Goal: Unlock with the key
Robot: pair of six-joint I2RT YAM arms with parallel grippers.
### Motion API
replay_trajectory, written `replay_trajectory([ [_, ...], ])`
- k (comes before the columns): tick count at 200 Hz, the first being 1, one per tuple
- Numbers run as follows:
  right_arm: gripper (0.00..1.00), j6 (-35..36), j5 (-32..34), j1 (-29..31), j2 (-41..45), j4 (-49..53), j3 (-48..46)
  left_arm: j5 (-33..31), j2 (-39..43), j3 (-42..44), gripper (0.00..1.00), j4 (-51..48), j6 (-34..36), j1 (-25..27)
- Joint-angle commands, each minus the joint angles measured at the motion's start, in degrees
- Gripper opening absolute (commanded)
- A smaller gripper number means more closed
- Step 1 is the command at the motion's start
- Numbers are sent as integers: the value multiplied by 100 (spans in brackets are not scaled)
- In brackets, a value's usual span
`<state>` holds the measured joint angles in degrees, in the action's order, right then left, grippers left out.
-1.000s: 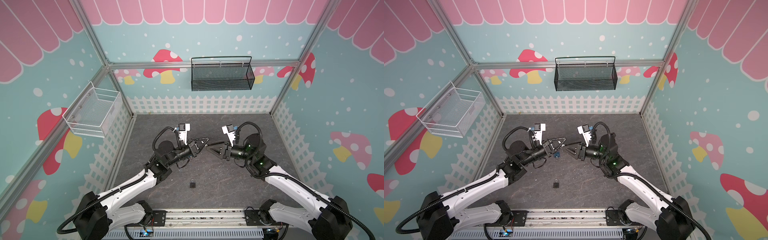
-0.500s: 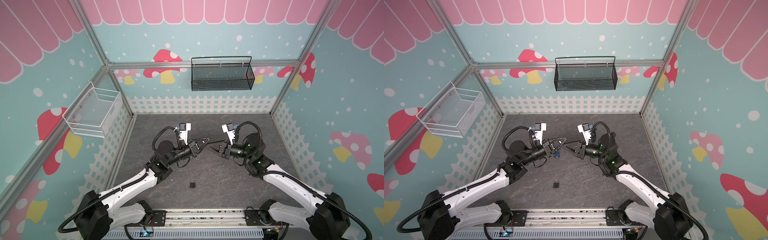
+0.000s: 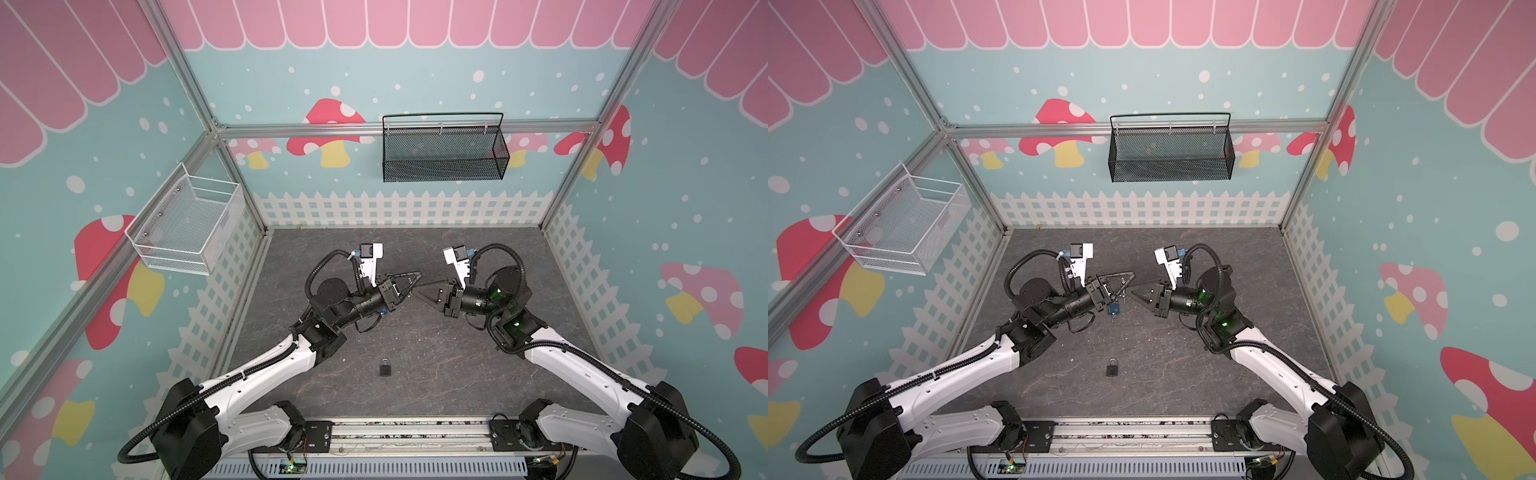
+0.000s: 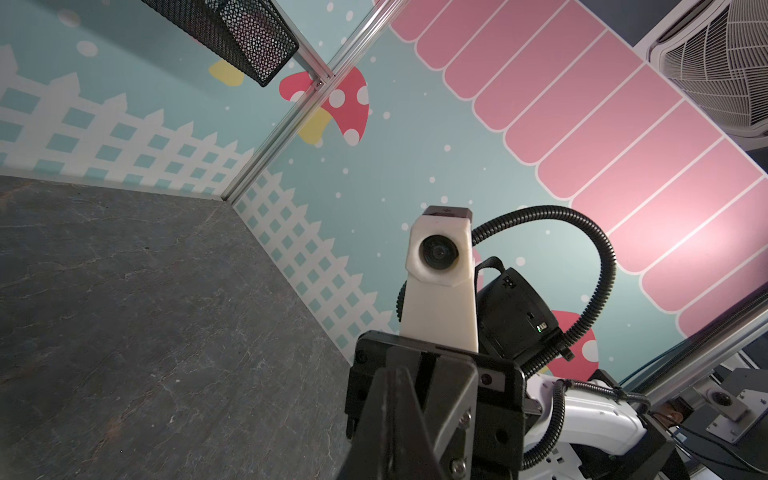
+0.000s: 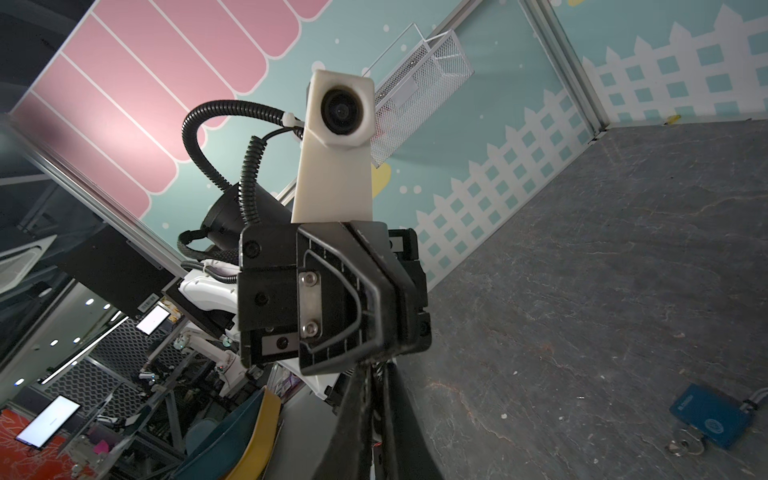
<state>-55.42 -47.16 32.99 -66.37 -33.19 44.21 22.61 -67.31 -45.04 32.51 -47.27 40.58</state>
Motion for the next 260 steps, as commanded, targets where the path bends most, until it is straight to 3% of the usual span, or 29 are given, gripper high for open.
replay_trajectory([
  [1, 5, -28, 12, -9, -12, -57, -24, -90, -2, -129, 0, 55, 123, 0],
  [22, 0, 9, 66, -10, -14, 2, -18, -176, 59, -102, 0, -16, 178, -1],
  [63, 0, 130, 47, -8, -24, 225, 40, -299, 215, -176, 0, -424, 209, -15],
  [93, 0, 217, -63, -19, -58, 475, 136, -259, 327, -181, 15, -714, 165, -117],
  [188, 0, 286, -487, -29, -220, 719, 419, 101, 359, -255, 16, -1242, 261, -300],
  [203, 0, 298, -501, -33, -261, 770, 446, 194, 334, -284, 14, -1271, 271, -296],
  [228, 0, 339, -505, -35, -313, 857, 484, 268, 339, -305, 0, -1312, 278, -298],
  [260, 0, 348, -496, -41, -302, 867, 545, 191, 385, -313, 0, -1457, 361, -305],
])
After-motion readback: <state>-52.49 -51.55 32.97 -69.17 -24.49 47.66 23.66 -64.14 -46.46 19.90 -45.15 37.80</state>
